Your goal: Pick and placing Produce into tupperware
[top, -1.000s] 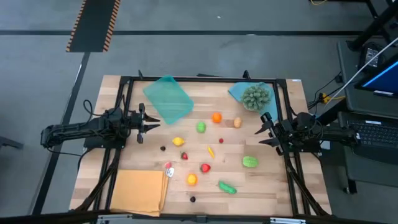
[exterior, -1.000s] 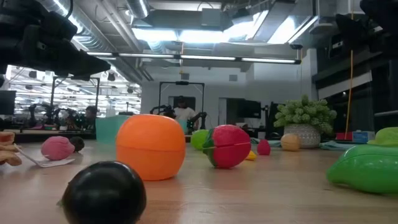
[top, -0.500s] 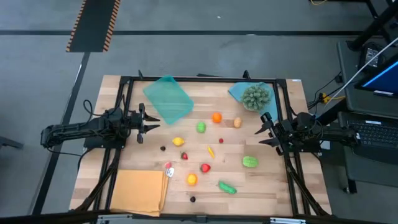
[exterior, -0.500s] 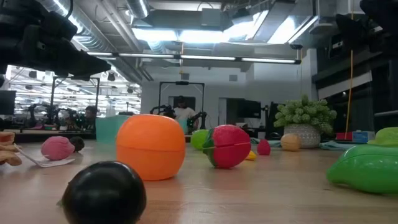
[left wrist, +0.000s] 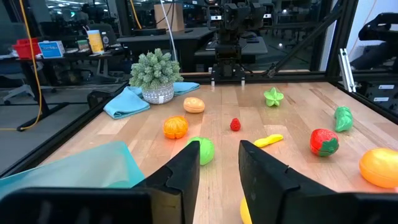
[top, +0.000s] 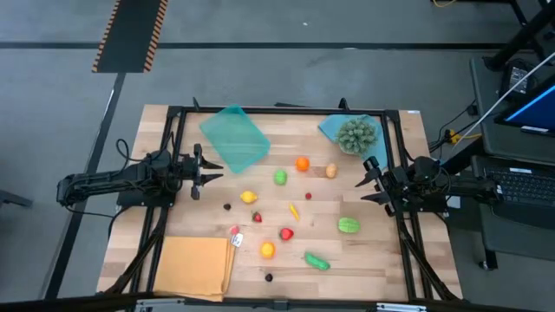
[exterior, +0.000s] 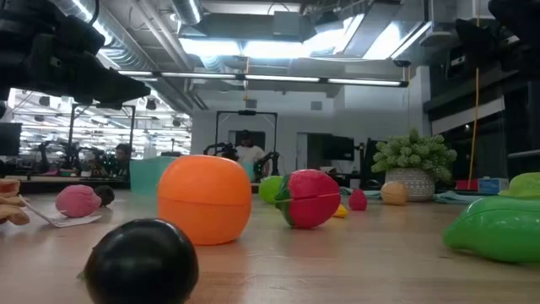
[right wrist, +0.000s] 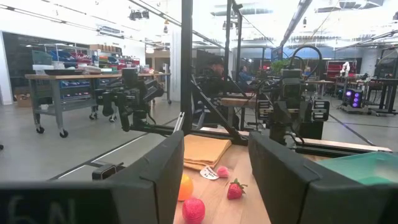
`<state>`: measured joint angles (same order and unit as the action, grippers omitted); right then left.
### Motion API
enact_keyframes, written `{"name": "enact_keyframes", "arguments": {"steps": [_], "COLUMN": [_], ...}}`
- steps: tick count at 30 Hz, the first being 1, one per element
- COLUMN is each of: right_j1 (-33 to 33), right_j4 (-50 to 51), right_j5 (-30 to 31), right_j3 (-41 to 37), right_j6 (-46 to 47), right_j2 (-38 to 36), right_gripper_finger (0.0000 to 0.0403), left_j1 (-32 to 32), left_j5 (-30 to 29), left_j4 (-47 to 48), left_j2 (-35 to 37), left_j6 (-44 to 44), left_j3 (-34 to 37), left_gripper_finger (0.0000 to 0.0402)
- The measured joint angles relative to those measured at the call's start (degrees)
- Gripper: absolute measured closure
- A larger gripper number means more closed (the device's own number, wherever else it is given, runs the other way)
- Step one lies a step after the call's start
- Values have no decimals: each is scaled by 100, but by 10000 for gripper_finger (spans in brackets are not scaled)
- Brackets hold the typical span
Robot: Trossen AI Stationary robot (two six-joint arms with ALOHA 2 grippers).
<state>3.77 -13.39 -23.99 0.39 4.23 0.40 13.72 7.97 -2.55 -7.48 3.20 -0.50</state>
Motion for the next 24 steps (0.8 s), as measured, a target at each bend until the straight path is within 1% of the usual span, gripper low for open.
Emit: {"name": "enact_keyframes", "arguments": {"steps": [24], "right_j1": [1], "right_j4": [0], "right_j5": [0], "right_j3": [2], "right_j6": [0], "right_j2": [0], "right_gripper_finger": [221], "left_j1": [-1], "left_j5": [-2], "left_j4": [0], "left_j2": [1], "left_j6": [0], "left_j3": [-1], "left_gripper_finger": [342]}}
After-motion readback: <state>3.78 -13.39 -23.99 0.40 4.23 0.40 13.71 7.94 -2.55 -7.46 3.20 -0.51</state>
